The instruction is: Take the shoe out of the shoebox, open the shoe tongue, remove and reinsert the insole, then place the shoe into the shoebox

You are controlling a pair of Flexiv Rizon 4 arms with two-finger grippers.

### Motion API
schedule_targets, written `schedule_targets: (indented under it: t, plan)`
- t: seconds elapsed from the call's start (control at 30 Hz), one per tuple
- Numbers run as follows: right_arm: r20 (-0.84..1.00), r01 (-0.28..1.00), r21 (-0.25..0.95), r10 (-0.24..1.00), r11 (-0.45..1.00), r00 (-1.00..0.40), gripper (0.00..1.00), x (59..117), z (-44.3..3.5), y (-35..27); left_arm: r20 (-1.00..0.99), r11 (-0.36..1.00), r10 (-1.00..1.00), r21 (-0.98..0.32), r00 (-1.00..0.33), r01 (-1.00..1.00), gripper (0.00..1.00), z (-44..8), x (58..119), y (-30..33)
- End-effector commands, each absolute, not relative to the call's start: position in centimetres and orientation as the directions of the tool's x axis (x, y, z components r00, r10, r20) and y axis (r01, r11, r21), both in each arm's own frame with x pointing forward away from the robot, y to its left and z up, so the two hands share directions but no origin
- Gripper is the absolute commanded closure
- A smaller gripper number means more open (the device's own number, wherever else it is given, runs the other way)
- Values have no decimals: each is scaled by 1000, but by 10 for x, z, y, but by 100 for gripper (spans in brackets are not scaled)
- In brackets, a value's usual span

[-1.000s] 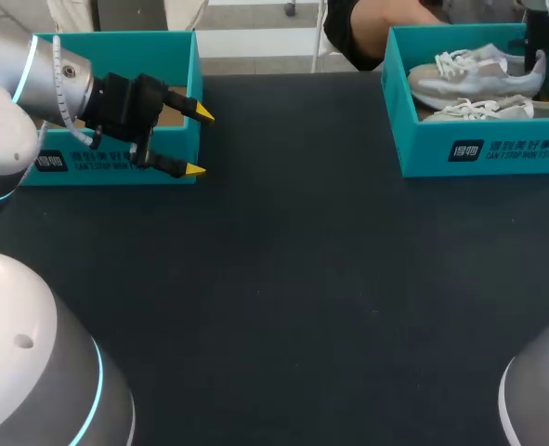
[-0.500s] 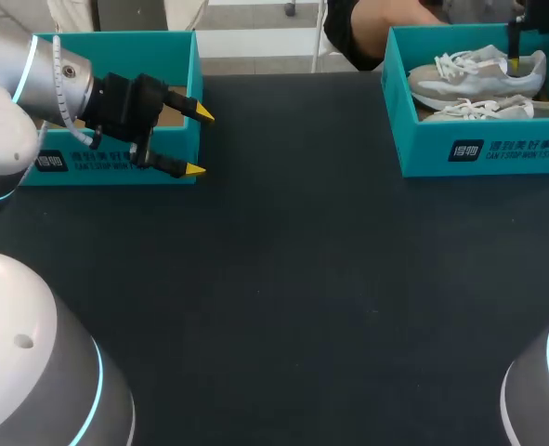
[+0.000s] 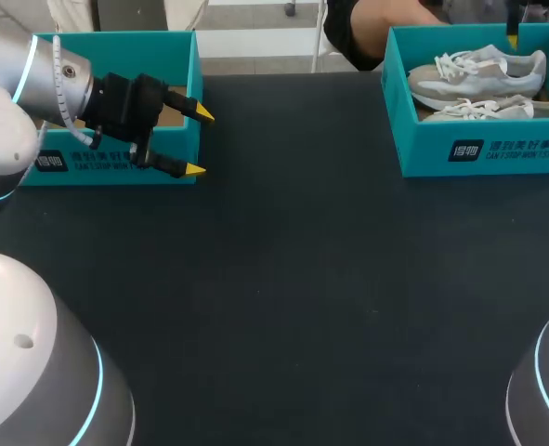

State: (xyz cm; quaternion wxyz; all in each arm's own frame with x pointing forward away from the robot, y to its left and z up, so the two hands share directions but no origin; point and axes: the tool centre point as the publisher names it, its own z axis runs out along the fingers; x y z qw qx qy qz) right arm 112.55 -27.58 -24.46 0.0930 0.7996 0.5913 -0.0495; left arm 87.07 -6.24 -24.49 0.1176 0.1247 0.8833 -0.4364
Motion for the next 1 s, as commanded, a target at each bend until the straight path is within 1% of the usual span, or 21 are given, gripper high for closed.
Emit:
schedule_targets:
  t: [0.03, 0.2, 0.23, 0.3, 0.33, 0.43, 0.47, 0.53, 0.57, 0.6, 0.67, 0.7, 0.73, 1.0]
  plan:
    - [-181, 942, 171, 931, -288, 318, 0, 1083, -219, -256, -316, 590, 119, -740, -941, 323, 0, -245, 872, -63]
    - [-181, 942, 171, 931, -288, 318, 0, 1083, -219, -256, -316, 590, 119, -740, -941, 323, 0, -245, 872, -63]
    - [-181, 942, 171, 931, -288, 318, 0, 1083, -219, -256, -295, 622, 88, -729, -952, 284, 0, -240, 872, -63]
    - [-181, 942, 171, 931, -288, 318, 0, 1083, -219, -256, -241, 704, -23, -693, -970, 155, 0, -232, 876, -64]
    - [-181, 942, 171, 931, -288, 318, 0, 1083, -219, -256, -184, 749, -89, -660, -979, 55, 0, -227, 881, -65]
    - [-181, 942, 171, 931, -288, 318, 0, 1083, -219, -256, -132, 773, -250, -624, -959, -116, 0, -218, 888, -59]
    - [-181, 942, 171, 931, -288, 318, 0, 1083, -219, -256, -53, 776, -285, -599, -957, -198, 0, -214, 891, -57]
    - [-181, 942, 171, 931, -288, 318, 0, 1083, -219, -256, 19, 749, -439, -544, -898, -378, 0, -208, 899, -50]
    - [-181, 942, 171, 931, -288, 318, 0, 1083, -219, -256, 80, 707, -494, -543, -866, -454, 0, -207, 902, -46]
    - [-181, 942, 171, 931, -288, 318, 0, 1083, -219, -256, 63, 703, -551, -503, -832, -503, 0, -206, 904, -43]
    - [-181, 942, 171, 931, -288, 318, 0, 1083, -219, -256, 119, 640, -617, -499, -778, -584, 0, -205, 905, -38]
    - [-181, 942, 171, 931, -288, 318, 0, 1083, -219, -256, 106, 642, -632, -484, -768, -595, 0, -206, 905, -37]
    - [-181, 942, 171, 931, -288, 318, 0, 1083, -219, -256, 31, 631, -676, -490, -736, -601, 0, -206, 905, -35]
    - [-181, 942, 171, 931, -288, 318, 0, 1083, -219, -256, 31, 631, -676, -490, -736, -601, 0, -206, 905, -35]
